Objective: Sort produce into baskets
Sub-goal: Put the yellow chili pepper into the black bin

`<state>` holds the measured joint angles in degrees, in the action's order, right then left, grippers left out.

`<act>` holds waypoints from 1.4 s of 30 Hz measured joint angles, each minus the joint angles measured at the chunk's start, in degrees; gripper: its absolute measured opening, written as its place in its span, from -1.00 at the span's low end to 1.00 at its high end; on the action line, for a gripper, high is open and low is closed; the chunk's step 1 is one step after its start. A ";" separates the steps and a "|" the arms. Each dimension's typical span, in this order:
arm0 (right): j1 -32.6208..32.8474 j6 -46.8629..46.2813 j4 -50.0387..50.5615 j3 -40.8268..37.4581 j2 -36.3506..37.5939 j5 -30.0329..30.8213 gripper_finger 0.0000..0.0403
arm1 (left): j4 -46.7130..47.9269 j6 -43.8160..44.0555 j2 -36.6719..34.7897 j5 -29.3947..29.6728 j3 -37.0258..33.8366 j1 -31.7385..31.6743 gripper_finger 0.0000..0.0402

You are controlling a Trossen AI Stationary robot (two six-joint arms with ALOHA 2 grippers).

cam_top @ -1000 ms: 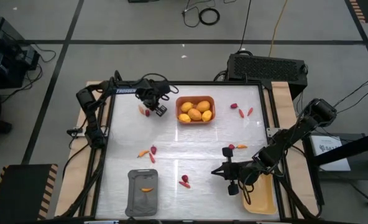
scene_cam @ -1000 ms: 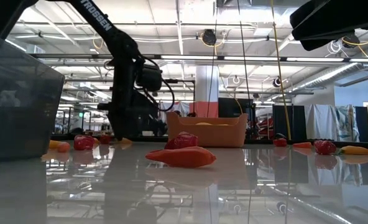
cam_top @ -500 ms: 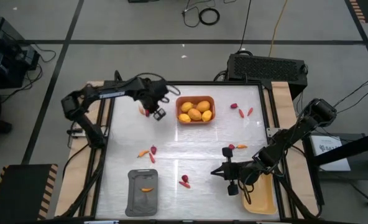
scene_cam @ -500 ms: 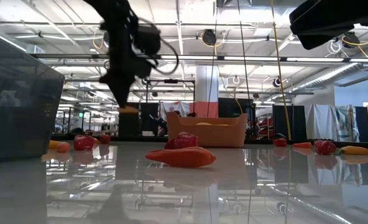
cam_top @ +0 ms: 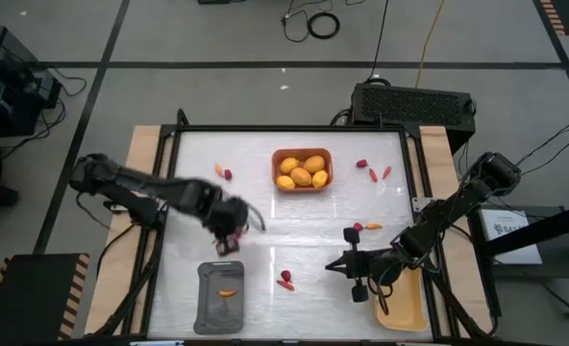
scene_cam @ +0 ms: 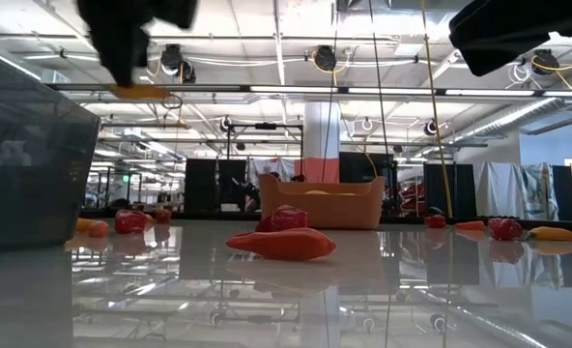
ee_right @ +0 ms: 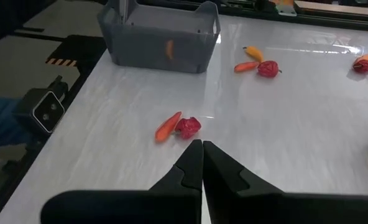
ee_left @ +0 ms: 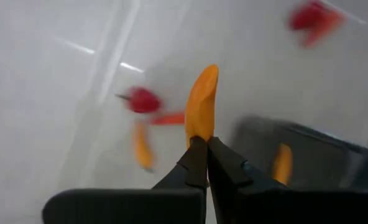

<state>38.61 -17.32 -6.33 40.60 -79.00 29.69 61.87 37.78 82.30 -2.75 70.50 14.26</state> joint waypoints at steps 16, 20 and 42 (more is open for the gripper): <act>0.00 -2.14 -5.60 0.00 0.00 0.00 -1.00 | -12.13 20.19 3.08 6.59 0.00 25.65 -0.95; 0.00 -3.47 -6.28 0.00 0.00 0.00 -1.00 | -11.29 20.25 4.96 7.33 -0.07 27.13 -0.85; -0.15 -3.03 -6.10 0.00 0.00 0.00 -1.00 | 0.84 14.21 6.05 9.23 -0.04 16.00 -0.22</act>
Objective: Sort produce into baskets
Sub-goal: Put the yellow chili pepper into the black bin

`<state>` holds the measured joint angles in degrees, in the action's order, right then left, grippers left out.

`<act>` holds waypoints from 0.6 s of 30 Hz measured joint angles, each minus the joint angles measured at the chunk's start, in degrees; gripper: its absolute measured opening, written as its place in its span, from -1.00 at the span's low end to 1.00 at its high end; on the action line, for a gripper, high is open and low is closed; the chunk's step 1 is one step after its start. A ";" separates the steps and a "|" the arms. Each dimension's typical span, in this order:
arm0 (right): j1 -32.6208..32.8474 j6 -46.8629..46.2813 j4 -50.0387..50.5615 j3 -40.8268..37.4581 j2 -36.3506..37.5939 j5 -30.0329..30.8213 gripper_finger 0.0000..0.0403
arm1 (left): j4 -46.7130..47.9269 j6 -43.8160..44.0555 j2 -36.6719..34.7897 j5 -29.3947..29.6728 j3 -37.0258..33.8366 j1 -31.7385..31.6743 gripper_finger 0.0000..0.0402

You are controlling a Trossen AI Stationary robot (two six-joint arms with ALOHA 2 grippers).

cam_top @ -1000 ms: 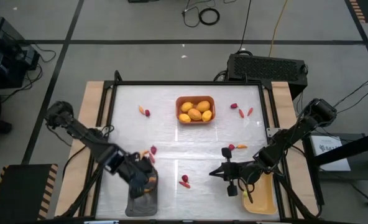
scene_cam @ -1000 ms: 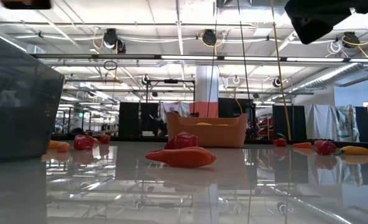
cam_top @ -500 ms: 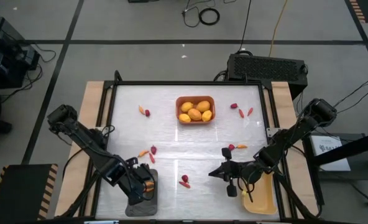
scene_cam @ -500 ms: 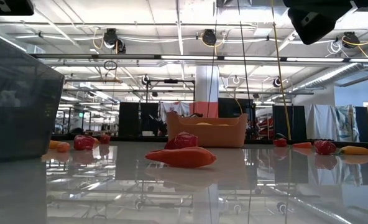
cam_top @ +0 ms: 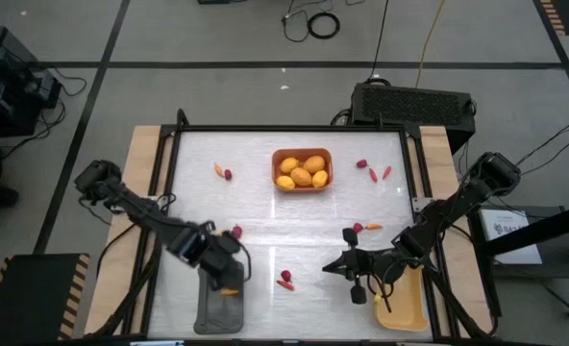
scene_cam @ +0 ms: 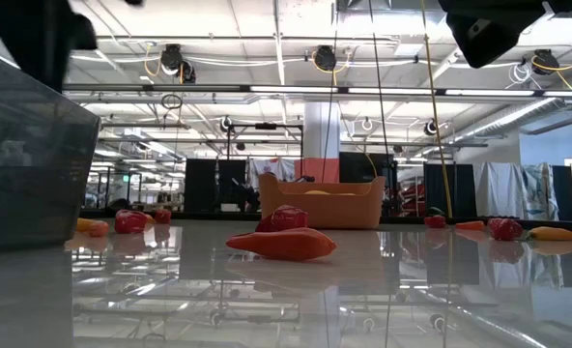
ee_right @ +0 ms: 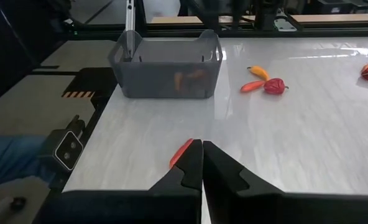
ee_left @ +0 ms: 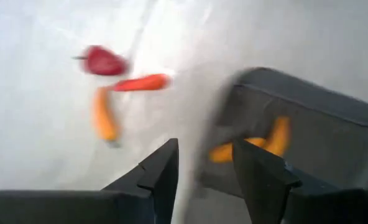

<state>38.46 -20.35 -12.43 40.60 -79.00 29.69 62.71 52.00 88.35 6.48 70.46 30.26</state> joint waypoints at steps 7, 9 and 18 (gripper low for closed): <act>0.00 -0.02 0.15 0.00 0.00 0.00 -1.00 | 2.78 -9.95 -2.25 1.09 0.04 -10.31 -0.22; 0.00 -0.29 0.18 0.00 0.00 0.00 -1.00 | 5.02 -11.86 -2.29 1.09 0.02 -12.85 -0.22; 0.24 -1.26 0.84 0.00 -0.07 -0.20 -1.00 | -0.98 -18.28 -2.29 -4.62 -11.48 -21.03 -0.22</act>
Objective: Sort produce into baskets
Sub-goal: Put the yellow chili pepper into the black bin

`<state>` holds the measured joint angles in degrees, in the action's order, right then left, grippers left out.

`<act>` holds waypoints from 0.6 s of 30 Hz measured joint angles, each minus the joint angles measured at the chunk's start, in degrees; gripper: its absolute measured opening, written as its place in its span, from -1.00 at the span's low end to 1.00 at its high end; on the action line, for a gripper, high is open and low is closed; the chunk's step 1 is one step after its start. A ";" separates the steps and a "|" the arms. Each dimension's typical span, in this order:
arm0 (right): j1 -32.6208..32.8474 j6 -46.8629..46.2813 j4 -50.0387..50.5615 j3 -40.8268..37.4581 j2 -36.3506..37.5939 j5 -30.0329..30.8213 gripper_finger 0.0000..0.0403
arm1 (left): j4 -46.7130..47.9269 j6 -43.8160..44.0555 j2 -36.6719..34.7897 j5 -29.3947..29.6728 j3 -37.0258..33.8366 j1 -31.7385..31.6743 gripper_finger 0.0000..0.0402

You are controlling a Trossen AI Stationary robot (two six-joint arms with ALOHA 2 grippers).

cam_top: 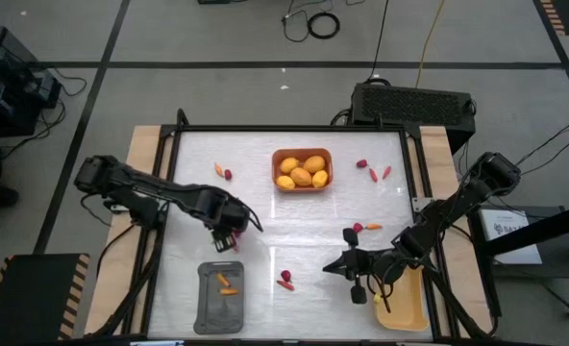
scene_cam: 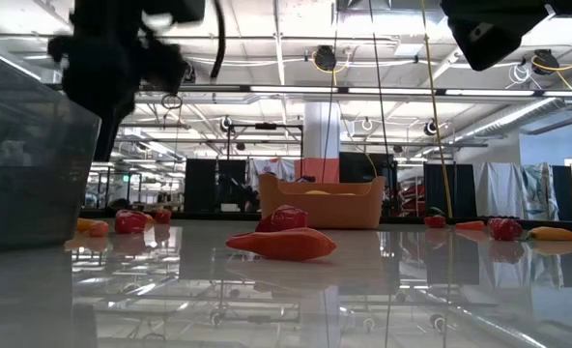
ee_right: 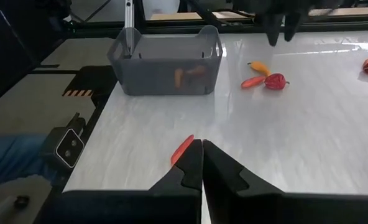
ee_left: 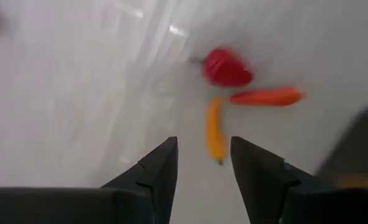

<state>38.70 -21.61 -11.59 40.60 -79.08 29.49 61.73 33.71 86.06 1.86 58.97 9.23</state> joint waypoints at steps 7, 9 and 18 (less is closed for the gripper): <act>0.04 0.39 1.29 0.00 -0.10 -1.51 -1.00 | -8.08 -0.02 0.07 -3.43 -6.90 -2.49 -0.22; 0.03 0.72 1.24 0.00 -0.10 -1.53 -1.00 | -9.86 -0.02 0.07 -4.68 -7.27 -2.51 -0.22; 0.02 1.29 1.22 0.00 -0.10 -1.55 -1.00 | -14.46 0.42 0.05 -5.36 -10.78 -2.35 -0.22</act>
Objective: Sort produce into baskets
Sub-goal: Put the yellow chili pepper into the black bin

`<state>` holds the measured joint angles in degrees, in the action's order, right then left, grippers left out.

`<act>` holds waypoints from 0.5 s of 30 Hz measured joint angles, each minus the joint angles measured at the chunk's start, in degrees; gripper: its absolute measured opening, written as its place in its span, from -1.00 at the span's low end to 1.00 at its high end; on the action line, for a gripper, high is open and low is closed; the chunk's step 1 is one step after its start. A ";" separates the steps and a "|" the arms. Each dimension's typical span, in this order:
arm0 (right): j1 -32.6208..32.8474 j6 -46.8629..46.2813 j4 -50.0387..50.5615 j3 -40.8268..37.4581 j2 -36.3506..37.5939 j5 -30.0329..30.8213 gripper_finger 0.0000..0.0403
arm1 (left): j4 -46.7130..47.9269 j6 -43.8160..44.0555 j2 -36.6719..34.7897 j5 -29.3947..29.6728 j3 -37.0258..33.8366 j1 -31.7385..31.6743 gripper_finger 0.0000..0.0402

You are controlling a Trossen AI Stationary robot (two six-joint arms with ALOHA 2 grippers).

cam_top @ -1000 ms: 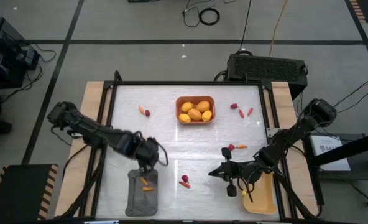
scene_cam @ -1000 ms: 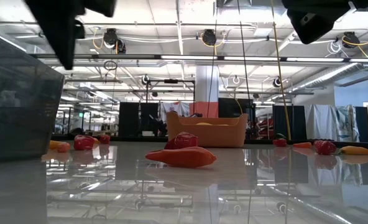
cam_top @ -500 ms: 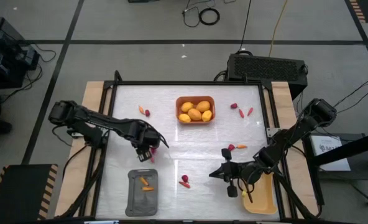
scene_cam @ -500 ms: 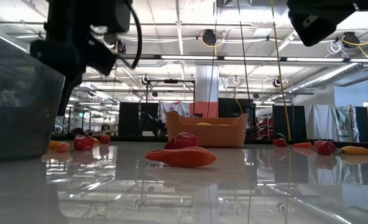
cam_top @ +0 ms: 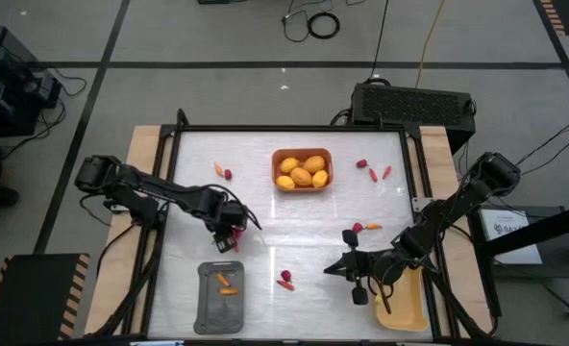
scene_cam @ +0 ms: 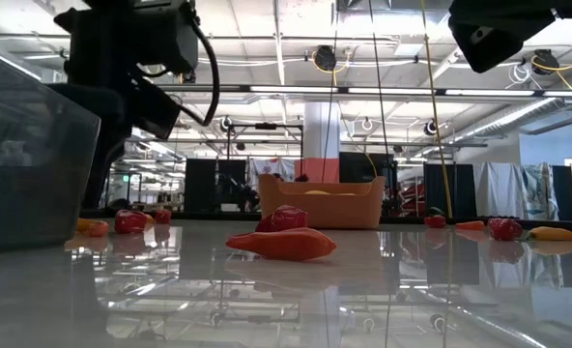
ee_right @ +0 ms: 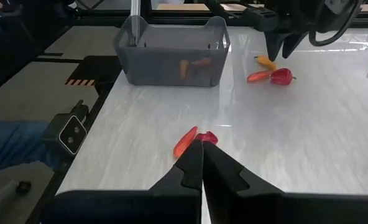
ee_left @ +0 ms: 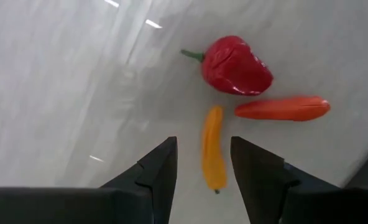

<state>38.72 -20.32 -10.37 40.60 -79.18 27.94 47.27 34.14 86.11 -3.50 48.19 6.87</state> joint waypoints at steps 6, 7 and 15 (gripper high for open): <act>0.00 0.00 0.00 0.00 0.00 0.00 -1.00 | -3.14 0.04 0.01 -1.02 -2.79 0.00 -0.22; 0.01 0.00 0.00 0.00 0.00 0.00 -1.00 | -3.64 0.04 -0.01 -1.03 -3.20 0.00 -0.22; 0.02 -0.02 -0.09 0.00 -0.02 0.00 -1.00 | -4.85 -0.44 -0.01 -0.98 -3.66 0.34 -0.29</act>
<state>38.74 -20.34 -10.46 40.60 -79.20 27.94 42.42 33.70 86.11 -4.48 44.53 7.21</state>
